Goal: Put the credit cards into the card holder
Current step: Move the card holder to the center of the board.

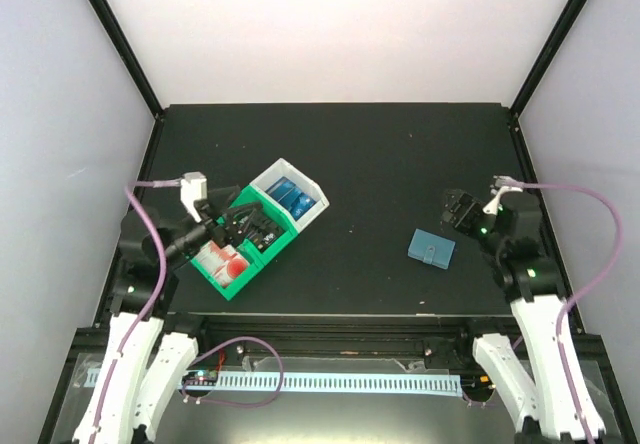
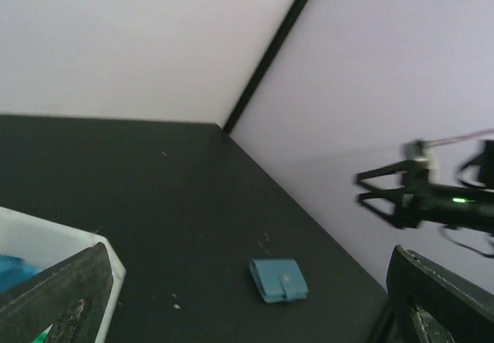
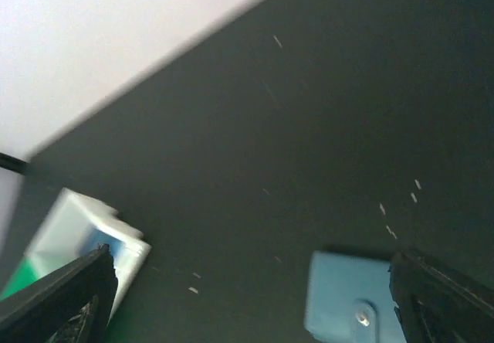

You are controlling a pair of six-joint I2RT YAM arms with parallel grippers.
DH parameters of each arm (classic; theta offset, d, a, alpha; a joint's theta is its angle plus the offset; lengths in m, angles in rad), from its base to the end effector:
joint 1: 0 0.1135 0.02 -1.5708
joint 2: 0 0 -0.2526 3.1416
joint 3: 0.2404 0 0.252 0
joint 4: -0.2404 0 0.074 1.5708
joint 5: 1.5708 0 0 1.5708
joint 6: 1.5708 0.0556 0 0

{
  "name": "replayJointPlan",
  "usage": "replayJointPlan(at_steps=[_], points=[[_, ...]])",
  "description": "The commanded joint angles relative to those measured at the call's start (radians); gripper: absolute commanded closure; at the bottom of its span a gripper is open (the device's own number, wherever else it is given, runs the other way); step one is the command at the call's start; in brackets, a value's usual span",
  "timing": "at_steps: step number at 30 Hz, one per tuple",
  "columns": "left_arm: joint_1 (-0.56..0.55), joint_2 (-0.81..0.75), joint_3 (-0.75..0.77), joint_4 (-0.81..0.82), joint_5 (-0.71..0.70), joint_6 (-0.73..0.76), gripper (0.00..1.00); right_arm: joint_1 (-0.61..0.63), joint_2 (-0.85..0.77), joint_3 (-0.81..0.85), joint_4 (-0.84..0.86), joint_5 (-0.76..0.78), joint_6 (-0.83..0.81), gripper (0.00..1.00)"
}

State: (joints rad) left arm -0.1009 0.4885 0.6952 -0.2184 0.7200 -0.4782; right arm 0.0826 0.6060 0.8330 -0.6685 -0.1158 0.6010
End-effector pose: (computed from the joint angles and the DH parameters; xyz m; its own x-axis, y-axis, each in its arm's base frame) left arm 0.1356 -0.0506 0.3396 -0.3471 -0.3126 -0.8842 0.6443 0.6057 -0.4670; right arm 0.1531 0.0191 0.3157 -0.4564 0.5258 -0.7178 0.0873 0.8293 0.5520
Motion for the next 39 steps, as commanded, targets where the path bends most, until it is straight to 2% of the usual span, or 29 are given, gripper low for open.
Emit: replayJointPlan(at_steps=[1, 8, 14, 16, 19, 23, 28, 34, 39], points=[[-0.075, 0.091, -0.026, 0.173, 0.083, -0.072, 0.01, -0.008, 0.158, -0.120, 0.075, 0.013, 0.018, 0.04], [-0.372, 0.326, -0.010, 0.285, -0.077, -0.037, 0.01, -0.009, 0.465, -0.187, 0.132, 0.147, 0.069, 0.09], [-0.521, 0.504, 0.007, 0.354, -0.144, -0.039, 0.01, -0.009, 0.633, -0.165, 0.164, 0.235, 0.045, 0.10], [-0.559, 0.547, 0.009, 0.357, -0.179, -0.041, 0.01, -0.010, 0.688, -0.163, 0.188, 0.207, 0.034, 0.14], [-0.591, 0.605, 0.006, 0.356, -0.200, -0.062, 0.01, -0.009, 0.741, -0.174, 0.214, 0.130, 0.033, 0.26], [-0.622, 0.646, -0.008, 0.352, -0.219, -0.070, 0.02, -0.007, 0.720, -0.250, 0.256, 0.035, 0.076, 0.35], [-0.647, 0.670, -0.039, 0.342, -0.271, -0.076, 0.02, 0.028, 0.609, -0.373, 0.297, -0.057, 0.216, 0.38], [-0.661, 0.725, -0.043, 0.316, -0.328, -0.084, 0.02, 0.177, 0.510, -0.469, 0.384, -0.101, 0.460, 0.38], [-0.668, 0.772, -0.045, 0.303, -0.347, -0.102, 0.02, 0.318, 0.537, -0.461, 0.485, -0.113, 0.603, 0.38]])
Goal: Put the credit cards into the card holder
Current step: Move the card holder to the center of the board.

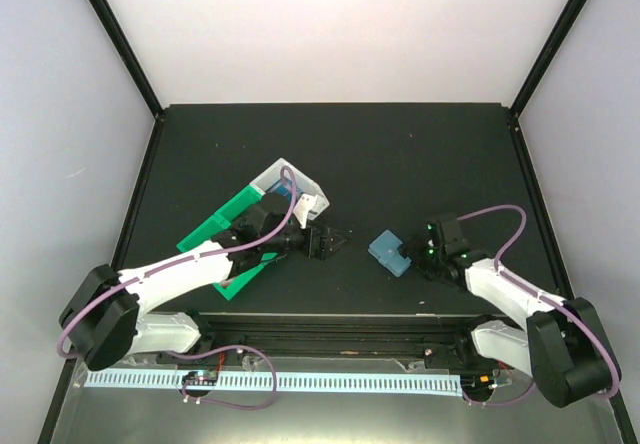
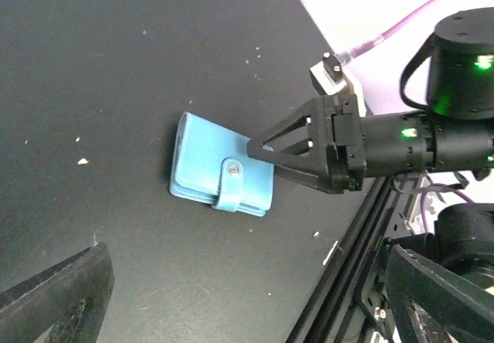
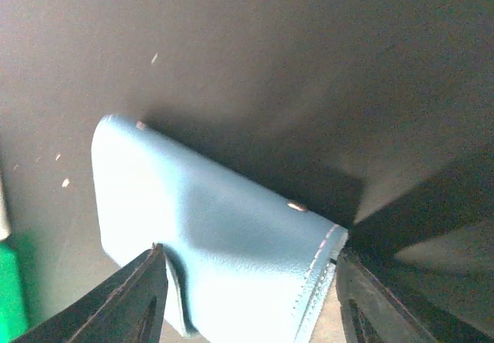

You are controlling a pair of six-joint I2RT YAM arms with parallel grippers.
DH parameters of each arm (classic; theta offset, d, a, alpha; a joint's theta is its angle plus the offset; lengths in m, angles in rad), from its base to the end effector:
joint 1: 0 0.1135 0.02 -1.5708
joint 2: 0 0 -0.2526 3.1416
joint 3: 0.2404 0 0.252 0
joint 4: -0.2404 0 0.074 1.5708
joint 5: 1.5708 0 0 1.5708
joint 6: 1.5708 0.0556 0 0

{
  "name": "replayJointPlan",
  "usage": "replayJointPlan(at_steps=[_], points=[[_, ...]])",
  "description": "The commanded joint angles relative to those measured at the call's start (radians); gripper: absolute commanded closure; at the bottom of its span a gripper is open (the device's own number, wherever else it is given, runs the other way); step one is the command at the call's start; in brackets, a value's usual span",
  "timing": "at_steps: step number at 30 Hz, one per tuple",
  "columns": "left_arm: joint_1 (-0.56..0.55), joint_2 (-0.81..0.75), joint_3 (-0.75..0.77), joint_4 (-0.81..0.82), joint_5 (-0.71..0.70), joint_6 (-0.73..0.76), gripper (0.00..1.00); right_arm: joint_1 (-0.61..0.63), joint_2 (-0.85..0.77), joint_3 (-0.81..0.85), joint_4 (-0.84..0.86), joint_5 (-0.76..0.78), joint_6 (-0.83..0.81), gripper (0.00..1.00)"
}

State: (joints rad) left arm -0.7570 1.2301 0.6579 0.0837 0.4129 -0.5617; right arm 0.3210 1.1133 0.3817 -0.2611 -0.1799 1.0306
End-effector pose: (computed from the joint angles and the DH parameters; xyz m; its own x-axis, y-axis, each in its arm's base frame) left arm 0.1912 -0.2114 0.2109 -0.7609 0.0478 -0.6471 0.5687 0.5292 -0.6297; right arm 0.1876 0.0728 0.1135 -0.7545 0.6383 -0.1525 0.4742 0.6909 0.5457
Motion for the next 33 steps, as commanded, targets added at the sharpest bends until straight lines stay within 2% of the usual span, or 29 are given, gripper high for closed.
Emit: replayJointPlan(at_steps=[1, 6, 12, 15, 18, 22, 26, 33], points=[[-0.013, 0.041, -0.007, -0.001, -0.041, -0.023, 0.02, 0.101, 0.042, -0.005, 0.101, -0.057, 0.186, 0.38], [-0.025, 0.104, 0.006, -0.016, -0.050, -0.041, 0.06, 0.136, 0.082, 0.075, 0.007, 0.007, 0.078, 0.34], [-0.066, 0.184, 0.060, -0.049, -0.081, -0.055, 0.14, 0.134, 0.076, 0.194, -0.195, 0.163, -0.240, 0.30], [-0.087, 0.244, 0.102, -0.054, -0.088, -0.061, 0.21, 0.123, 0.130, 0.228, -0.192, 0.125, -0.376, 0.30], [-0.110, 0.310, 0.149, -0.054, -0.101, -0.080, 0.31, 0.115, 0.222, 0.261, -0.159, 0.042, -0.467, 0.38], [-0.142, 0.389, 0.212, -0.043, -0.111, -0.088, 0.45, 0.113, 0.283, 0.261, -0.103, -0.037, -0.513, 0.50], [-0.160, 0.462, 0.261, -0.045, -0.108, -0.090, 0.55, 0.114, 0.292, 0.234, -0.082, -0.093, -0.528, 0.58], [-0.163, 0.525, 0.290, -0.077, -0.203, -0.092, 0.66, 0.113, 0.259, 0.128, 0.017, -0.217, -0.450, 0.60]])
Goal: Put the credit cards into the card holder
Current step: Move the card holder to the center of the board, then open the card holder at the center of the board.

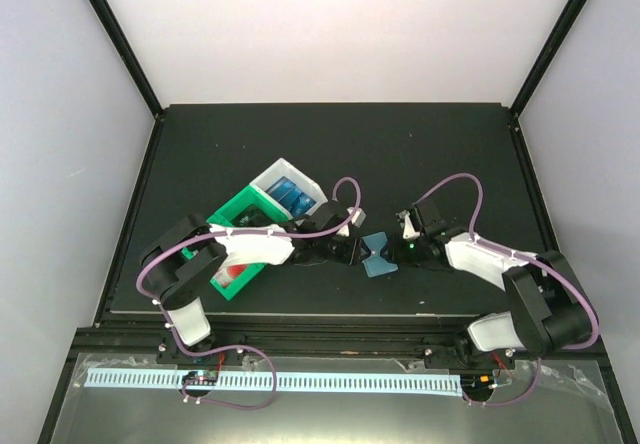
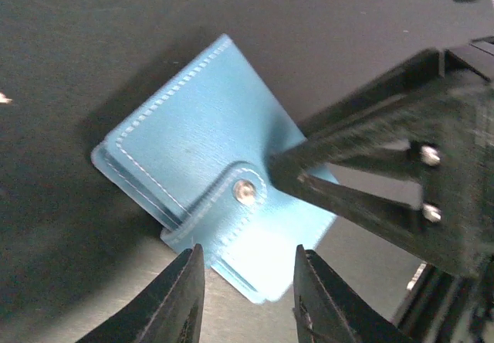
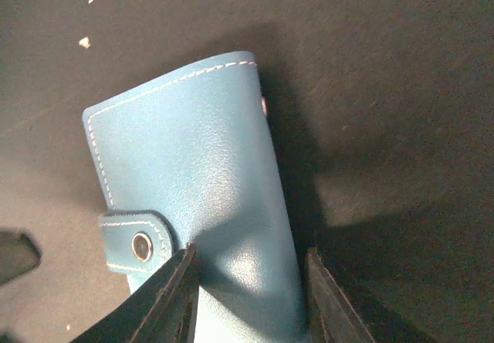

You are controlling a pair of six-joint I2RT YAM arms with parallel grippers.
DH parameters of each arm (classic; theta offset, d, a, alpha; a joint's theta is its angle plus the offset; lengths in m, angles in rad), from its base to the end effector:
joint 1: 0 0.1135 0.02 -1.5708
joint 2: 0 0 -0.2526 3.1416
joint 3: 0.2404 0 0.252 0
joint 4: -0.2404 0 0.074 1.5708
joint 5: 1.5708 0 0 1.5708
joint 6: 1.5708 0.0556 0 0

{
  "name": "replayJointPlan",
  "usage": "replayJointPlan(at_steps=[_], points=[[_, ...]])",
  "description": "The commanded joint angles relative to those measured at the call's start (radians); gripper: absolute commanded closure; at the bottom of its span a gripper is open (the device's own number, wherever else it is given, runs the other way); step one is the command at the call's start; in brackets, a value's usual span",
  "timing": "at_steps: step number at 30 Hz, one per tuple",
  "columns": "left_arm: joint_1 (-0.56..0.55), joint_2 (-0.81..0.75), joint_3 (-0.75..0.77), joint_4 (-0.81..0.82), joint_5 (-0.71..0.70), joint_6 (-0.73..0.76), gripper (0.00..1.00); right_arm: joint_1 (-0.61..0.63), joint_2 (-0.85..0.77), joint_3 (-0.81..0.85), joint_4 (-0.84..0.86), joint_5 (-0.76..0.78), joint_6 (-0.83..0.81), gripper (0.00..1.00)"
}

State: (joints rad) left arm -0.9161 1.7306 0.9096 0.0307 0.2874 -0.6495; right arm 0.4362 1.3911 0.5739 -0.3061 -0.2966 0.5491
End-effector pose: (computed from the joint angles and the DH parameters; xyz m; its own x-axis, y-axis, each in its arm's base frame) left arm 0.2070 -0.2955 0.1342 -0.8781 0.1914 -0.4386 0.4409 0.6799 -0.5860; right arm 0.2117 0.1166 0.1100 -0.9677 0.0996 -0.2316 -0.0159 0.8926 0.4506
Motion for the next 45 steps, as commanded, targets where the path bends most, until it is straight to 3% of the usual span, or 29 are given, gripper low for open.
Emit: replayJointPlan(at_steps=[1, 15, 27, 33, 43, 45], points=[[-0.004, 0.032, 0.045, -0.034, -0.084, -0.004, 0.68, -0.002, -0.022, -0.075, 0.075, -0.107, 0.041, 0.60], [-0.006, 0.104, 0.046, -0.125, -0.150, 0.009, 0.83, -0.002, -0.024, -0.135, 0.217, -0.191, 0.105, 0.52], [-0.003, 0.140, -0.002, -0.183, -0.241, 0.037, 0.89, -0.002, 0.032, -0.192, 0.430, -0.328, 0.183, 0.49], [0.010, 0.141, -0.015, -0.170, -0.232, 0.037, 0.90, -0.001, 0.022, -0.212, 0.477, -0.364, 0.203, 0.56], [0.025, 0.142, -0.014, -0.159, -0.216, 0.040, 0.90, -0.002, -0.106, -0.231, 0.399, -0.292, 0.193, 0.60], [0.026, 0.139, -0.015, -0.156, -0.212, 0.040, 0.90, -0.002, -0.111, -0.226, 0.398, -0.274, 0.194, 0.70]])
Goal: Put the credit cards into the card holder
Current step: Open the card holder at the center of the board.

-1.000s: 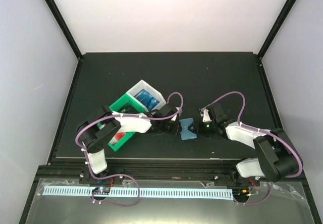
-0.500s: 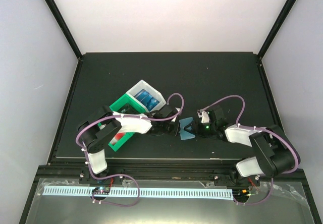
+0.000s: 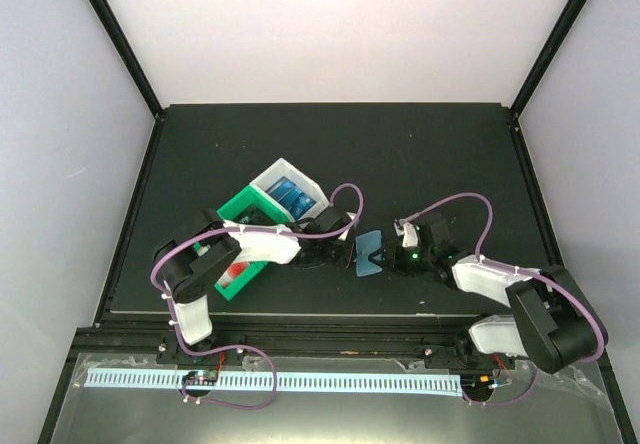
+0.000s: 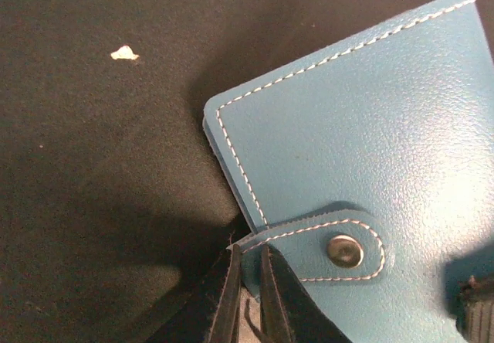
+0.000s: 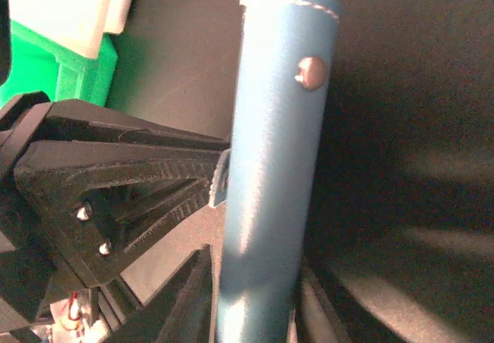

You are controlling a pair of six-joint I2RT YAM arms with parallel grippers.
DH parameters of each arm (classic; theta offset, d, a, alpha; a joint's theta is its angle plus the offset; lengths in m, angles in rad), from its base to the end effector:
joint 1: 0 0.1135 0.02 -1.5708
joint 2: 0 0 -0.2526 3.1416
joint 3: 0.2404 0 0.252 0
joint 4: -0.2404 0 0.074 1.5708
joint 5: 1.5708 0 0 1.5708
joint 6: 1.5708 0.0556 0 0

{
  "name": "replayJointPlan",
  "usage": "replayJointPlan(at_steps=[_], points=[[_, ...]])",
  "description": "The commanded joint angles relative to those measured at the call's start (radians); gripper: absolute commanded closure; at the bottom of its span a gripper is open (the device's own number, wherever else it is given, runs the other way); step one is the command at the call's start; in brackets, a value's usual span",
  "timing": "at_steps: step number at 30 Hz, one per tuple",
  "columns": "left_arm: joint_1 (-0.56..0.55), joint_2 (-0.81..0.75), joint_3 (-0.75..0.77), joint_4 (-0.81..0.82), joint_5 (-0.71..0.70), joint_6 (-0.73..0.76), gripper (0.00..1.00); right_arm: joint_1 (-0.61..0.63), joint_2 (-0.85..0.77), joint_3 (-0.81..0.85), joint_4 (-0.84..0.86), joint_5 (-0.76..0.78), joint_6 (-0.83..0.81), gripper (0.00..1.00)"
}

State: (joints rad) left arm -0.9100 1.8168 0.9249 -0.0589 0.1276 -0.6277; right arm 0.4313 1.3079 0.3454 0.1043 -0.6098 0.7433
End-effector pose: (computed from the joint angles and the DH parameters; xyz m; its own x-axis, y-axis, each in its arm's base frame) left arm 0.2135 -0.2861 0.1006 -0.8908 0.1969 -0.4095 0.3772 0.8228 -0.4251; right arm 0.1880 0.1216 0.1004 -0.9682 0.1651 -0.1881 -0.0376 0.6471 0.7615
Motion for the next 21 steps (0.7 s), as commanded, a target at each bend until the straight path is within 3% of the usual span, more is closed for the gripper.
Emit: replayJointPlan(at_steps=[1, 3, 5, 13, 17, 21], points=[[0.020, 0.048, -0.032, -0.065, -0.051, 0.017, 0.90, 0.002, -0.025, 0.009, -0.011, 0.045, 0.000, 0.75], [0.023, 0.027, -0.038, -0.058, -0.046, 0.005, 0.90, 0.003, -0.010, 0.034, -0.028, 0.059, -0.005, 0.91], [0.023, -0.037, -0.079, -0.008, -0.042, -0.008, 0.88, 0.004, -0.006, 0.057, -0.060, 0.080, -0.014, 0.98], [0.028, -0.242, -0.082, 0.017, -0.035, -0.030, 0.39, 0.039, -0.084, 0.130, -0.198, 0.205, -0.047, 0.99], [0.030, -0.282, -0.068, 0.050, 0.027, -0.024, 0.23, 0.063, -0.104, 0.158, -0.250, 0.243, -0.047, 0.99], [0.029, -0.251, -0.020, 0.050, 0.090, 0.010, 0.19, 0.097, -0.108, 0.182, -0.271, 0.248, -0.048, 0.99]])
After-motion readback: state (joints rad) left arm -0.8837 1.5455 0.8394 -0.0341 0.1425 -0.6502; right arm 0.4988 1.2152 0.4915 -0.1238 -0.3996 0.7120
